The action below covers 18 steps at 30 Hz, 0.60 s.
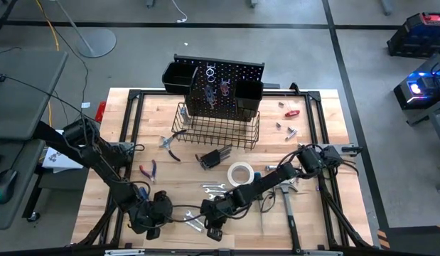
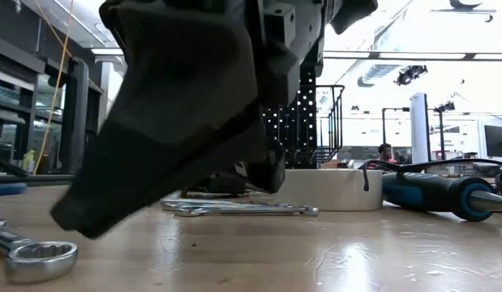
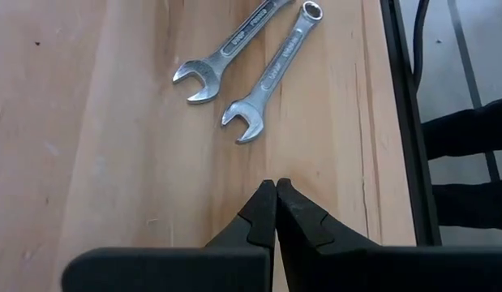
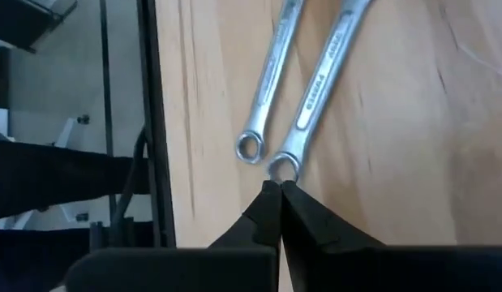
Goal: Hang tools onto peg board
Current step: Hang the wrench on the peg board
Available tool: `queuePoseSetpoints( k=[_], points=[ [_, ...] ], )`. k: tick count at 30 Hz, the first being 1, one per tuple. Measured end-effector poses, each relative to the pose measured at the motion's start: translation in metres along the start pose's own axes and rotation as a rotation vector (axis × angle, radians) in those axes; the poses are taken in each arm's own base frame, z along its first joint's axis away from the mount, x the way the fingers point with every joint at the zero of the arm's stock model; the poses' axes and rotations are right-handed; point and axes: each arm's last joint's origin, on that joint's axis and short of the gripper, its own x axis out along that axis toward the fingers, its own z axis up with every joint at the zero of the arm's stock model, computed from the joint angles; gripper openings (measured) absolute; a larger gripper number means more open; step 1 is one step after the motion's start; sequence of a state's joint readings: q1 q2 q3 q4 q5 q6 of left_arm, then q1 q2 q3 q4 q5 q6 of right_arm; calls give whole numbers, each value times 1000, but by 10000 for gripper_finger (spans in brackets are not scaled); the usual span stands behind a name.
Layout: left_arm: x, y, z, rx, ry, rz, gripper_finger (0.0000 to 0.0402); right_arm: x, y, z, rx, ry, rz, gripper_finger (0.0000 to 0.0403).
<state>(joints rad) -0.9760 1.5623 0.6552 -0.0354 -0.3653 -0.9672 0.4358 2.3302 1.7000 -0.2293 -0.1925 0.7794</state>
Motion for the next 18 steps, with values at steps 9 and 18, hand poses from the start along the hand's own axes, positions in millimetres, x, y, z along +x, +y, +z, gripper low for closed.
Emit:
queuePoseSetpoints(
  k=[9,18],
  points=[
    [0,0,0,8,-3,5,0,0,4,3,-13,-37,33,0],
    [0,1,0,8,-5,8,0,8,-3,2,-7,-21,41,0]
  ],
)
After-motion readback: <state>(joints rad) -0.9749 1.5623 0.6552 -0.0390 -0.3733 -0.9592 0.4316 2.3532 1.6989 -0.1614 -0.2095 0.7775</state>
